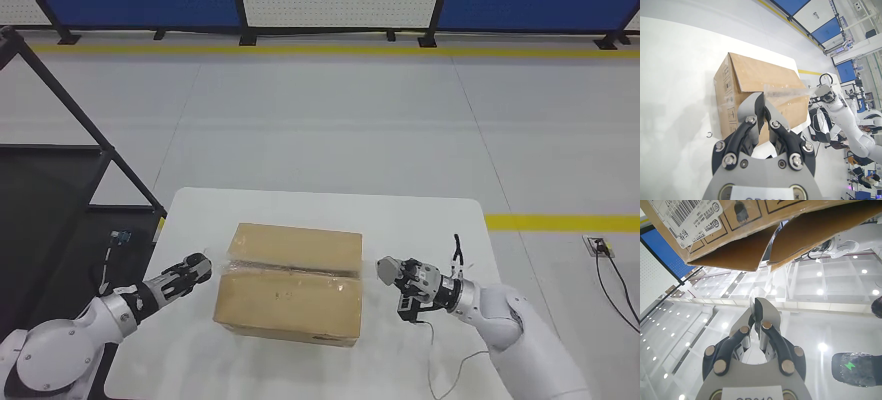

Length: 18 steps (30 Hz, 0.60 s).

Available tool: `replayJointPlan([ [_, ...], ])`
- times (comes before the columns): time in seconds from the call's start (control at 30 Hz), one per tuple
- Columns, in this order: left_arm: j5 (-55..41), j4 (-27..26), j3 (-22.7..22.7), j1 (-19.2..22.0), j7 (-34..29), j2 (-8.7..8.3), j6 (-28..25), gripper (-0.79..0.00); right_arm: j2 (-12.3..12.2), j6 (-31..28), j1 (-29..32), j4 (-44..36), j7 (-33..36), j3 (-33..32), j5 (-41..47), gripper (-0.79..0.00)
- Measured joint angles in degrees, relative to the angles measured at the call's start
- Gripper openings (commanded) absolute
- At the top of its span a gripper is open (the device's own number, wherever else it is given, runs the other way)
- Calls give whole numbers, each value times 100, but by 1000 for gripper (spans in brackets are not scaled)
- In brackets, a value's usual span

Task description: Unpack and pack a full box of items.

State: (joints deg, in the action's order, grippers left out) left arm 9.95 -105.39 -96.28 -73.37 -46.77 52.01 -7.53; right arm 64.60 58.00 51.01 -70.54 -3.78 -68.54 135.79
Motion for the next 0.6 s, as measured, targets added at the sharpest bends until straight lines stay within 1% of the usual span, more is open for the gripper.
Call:
replayJointPlan([
  [0.1,21,-17,19,-43,77,5,29,-785,3,-47,41,-20,-28,23,8,-785],
  [0.2,-39,-37,12,-68,77,4,130,-785,9,-148,110,-93,-253,95,243,-785],
  [0.33,-113,-6,-36,-37,-38,-9,239,-785,-2,-192,129,-139,-747,165,842,-785],
  [0.47,-114,62,24,58,-157,-19,317,-785,-39,-279,146,-268,-1238,151,1548,-785],
  [0.6,-185,104,65,145,-207,-23,348,-785,-73,-213,271,-428,-1257,47,1823,-785],
])
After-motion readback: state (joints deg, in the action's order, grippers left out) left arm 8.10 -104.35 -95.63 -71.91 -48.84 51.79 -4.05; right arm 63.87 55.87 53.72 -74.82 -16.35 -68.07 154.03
